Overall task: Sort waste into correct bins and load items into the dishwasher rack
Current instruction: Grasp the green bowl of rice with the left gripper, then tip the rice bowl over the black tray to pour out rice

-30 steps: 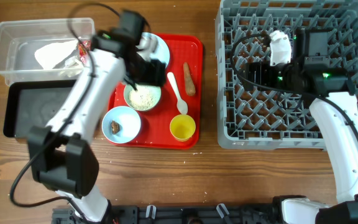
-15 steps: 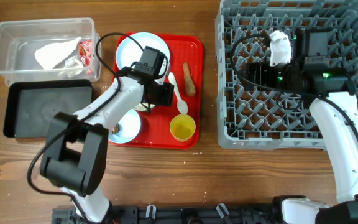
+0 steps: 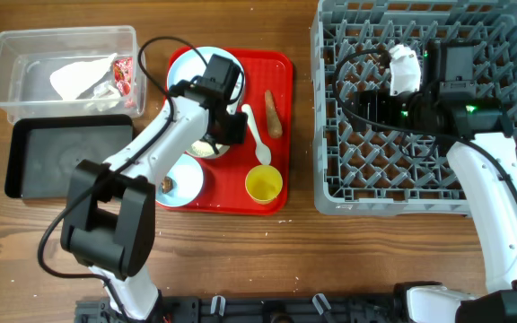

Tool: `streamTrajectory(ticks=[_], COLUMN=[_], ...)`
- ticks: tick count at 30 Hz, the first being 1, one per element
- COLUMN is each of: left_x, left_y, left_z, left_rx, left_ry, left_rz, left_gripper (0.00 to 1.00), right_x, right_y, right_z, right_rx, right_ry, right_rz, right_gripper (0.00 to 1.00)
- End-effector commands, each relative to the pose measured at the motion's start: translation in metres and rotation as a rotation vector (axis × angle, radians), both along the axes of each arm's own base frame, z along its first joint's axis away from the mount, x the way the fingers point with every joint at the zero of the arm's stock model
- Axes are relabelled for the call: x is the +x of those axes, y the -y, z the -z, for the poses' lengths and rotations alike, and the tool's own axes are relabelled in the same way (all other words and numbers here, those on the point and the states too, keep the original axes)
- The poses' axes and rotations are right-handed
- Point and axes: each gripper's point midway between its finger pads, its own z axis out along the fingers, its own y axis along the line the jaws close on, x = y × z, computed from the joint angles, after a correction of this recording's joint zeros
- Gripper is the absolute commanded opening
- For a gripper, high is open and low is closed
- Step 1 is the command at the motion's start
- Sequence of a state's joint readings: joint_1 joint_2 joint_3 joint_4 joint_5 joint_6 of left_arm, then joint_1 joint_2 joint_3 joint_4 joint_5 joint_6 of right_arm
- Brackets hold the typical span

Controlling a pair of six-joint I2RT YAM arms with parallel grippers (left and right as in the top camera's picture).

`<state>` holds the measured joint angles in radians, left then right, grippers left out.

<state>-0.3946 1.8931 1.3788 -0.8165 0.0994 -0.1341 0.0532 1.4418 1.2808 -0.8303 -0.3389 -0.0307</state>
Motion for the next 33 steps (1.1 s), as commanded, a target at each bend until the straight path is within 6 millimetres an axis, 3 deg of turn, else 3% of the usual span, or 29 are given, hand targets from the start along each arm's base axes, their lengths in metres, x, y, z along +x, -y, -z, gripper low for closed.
streamTrajectory(ticks=[1,6,8,11,14,21,27,33], left_x=[0.010,-0.004,-0.007,-0.012,-0.016,-0.011,-0.011,-0.006], left_y=[-0.002,-0.037,-0.062,-0.107,-0.135,-0.219,-0.262,-0.289], left_z=[-0.069,-0.103,-0.113,-0.115,-0.115,-0.105,-0.112,-0.127], left_rx=[-0.053,-0.120,-0.184,-0.247,-0.334,-0.648,-0.967,-1.276], left_ry=[0.075,0.023,-0.008,-0.053,-0.056,0.075,0.212,0.287], left_rz=[-0.021,-0.109,-0.184,-0.245,-0.252,-0.455,-0.523,-0.595], left_gripper=[0.04,0.04,0.04,0.04,0.04,0.04,0.04,0.04], right_x=[0.002,0.002,0.002,0.002,0.002,0.002,0.002,0.002], right_y=[0.001,0.001,0.001,0.001,0.001,0.001,0.001,0.001], right_z=[-0.007,-0.007,-0.007,-0.007,-0.007,-0.007,-0.007,-0.007], right_rx=[-0.008,-0.008,-0.008,-0.008,0.001,0.002,0.001,0.005], right_ry=[0.024,0.024,0.024,0.024,0.018,0.016,0.018,0.014], right_rz=[-0.005,-0.005,-0.004,-0.005,0.010,0.011,0.010,0.016], right_gripper=[1.00,1.00,1.00,0.99,1.00,1.00,0.99,1.00])
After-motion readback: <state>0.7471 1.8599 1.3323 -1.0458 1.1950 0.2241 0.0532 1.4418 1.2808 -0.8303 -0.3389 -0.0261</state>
